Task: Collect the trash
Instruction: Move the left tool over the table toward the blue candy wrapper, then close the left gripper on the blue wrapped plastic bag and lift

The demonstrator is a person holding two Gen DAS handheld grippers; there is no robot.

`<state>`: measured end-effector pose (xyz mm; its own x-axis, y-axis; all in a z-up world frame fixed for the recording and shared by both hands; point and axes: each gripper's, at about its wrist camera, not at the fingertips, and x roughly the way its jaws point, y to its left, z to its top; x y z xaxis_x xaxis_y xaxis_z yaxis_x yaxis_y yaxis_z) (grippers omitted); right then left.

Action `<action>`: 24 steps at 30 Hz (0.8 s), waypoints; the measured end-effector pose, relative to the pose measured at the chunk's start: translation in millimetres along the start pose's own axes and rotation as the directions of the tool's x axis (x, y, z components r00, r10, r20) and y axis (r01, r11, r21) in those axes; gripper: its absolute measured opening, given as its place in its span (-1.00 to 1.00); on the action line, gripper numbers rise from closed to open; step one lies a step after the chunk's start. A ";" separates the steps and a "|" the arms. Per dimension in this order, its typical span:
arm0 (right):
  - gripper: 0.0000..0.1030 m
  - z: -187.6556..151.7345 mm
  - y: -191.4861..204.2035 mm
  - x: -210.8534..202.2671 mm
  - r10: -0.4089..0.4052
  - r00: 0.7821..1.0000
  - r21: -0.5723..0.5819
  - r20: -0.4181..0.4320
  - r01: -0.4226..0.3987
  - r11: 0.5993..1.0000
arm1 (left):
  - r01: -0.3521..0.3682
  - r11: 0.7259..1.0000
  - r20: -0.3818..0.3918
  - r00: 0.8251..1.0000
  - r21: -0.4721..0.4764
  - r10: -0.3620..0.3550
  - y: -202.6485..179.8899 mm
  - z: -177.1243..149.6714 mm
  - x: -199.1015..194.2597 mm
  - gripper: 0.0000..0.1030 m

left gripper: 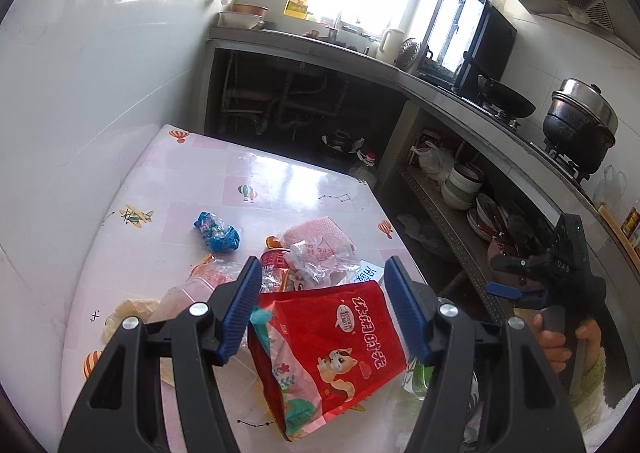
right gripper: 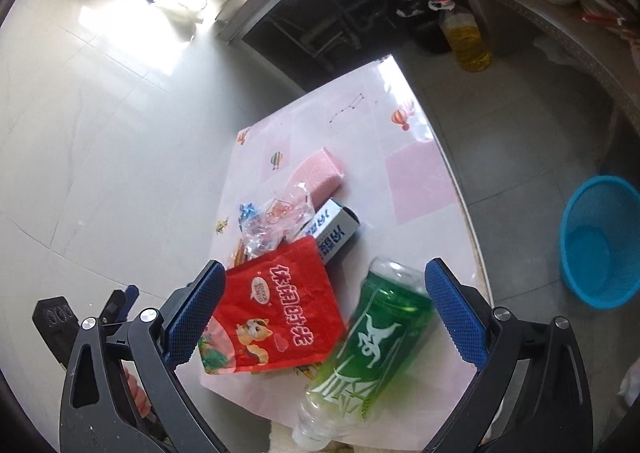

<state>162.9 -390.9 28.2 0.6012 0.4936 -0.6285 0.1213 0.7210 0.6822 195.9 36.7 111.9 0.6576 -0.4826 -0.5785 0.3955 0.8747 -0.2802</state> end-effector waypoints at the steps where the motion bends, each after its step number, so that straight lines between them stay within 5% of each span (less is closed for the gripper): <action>1: 0.85 6.0 1.6 4.2 0.009 1.000 0.004 -0.011 -0.009 1.000 | -0.003 1.000 0.001 1.000 -0.001 0.003 2.6 2.7 2.1 0.20; 8: 0.84 48.8 10.3 44.5 0.076 0.992 0.034 -0.102 -0.073 0.997 | -0.057 0.998 -0.020 0.998 0.009 0.057 21.5 27.1 26.7 0.20; 11: 0.84 68.3 19.5 70.2 0.022 0.989 -0.015 -0.149 -0.024 1.000 | -0.048 0.997 -0.133 0.990 -0.067 0.039 52.8 51.7 63.9 0.23; 15: 0.84 88.0 28.6 110.9 -0.032 0.971 -0.065 -0.238 0.017 0.998 | -0.090 0.983 -0.345 0.938 -0.161 0.029 100.5 73.7 137.6 0.44; 18: 0.84 97.4 20.9 142.5 -0.051 0.949 -0.026 -0.310 0.045 0.999 | -0.136 0.956 -0.472 0.882 -0.262 -0.004 135.0 76.1 192.8 0.47; 24: 0.78 110.4 0.6 191.6 -0.095 0.912 0.028 -0.398 0.116 0.993 | -0.227 0.926 -0.577 0.817 -0.301 0.013 172.3 64.3 256.6 0.46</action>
<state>365.4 -349.6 -50.5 0.2225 0.5751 -0.7872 0.2118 0.7597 0.6148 474.1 60.7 -35.5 0.1723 -0.3575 -0.9179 0.0244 0.9331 -0.3588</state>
